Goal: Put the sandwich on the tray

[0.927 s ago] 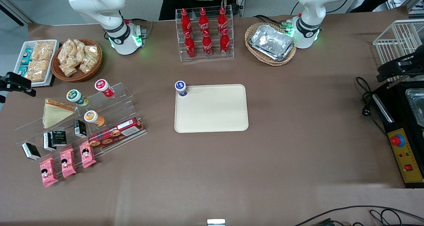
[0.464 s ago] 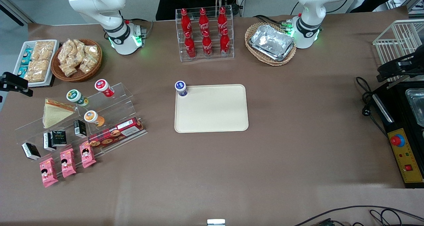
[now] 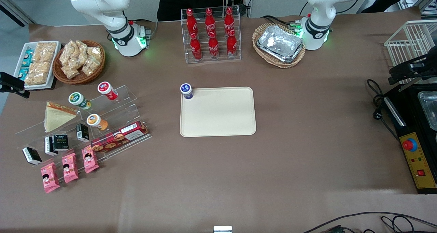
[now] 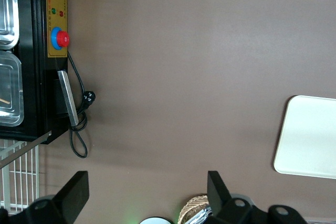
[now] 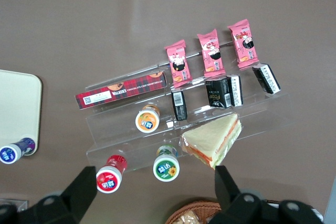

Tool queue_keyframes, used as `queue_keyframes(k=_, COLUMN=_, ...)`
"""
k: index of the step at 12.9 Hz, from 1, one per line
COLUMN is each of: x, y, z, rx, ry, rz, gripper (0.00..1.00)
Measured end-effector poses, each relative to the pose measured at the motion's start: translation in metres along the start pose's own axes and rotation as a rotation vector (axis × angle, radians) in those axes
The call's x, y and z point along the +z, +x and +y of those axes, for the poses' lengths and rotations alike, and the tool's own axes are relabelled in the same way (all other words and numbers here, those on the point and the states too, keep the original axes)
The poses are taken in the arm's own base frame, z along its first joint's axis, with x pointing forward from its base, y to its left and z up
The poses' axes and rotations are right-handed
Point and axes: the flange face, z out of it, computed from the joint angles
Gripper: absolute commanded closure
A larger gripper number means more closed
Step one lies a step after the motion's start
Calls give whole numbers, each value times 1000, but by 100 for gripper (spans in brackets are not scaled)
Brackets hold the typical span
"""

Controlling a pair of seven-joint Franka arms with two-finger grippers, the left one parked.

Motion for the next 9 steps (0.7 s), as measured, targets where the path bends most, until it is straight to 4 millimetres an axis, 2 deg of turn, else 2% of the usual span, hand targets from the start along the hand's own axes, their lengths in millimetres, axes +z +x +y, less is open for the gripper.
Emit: queue_keyframes(k=9, x=-4, y=-3, z=3, rx=7, ry=-1, rz=7, gripper=0)
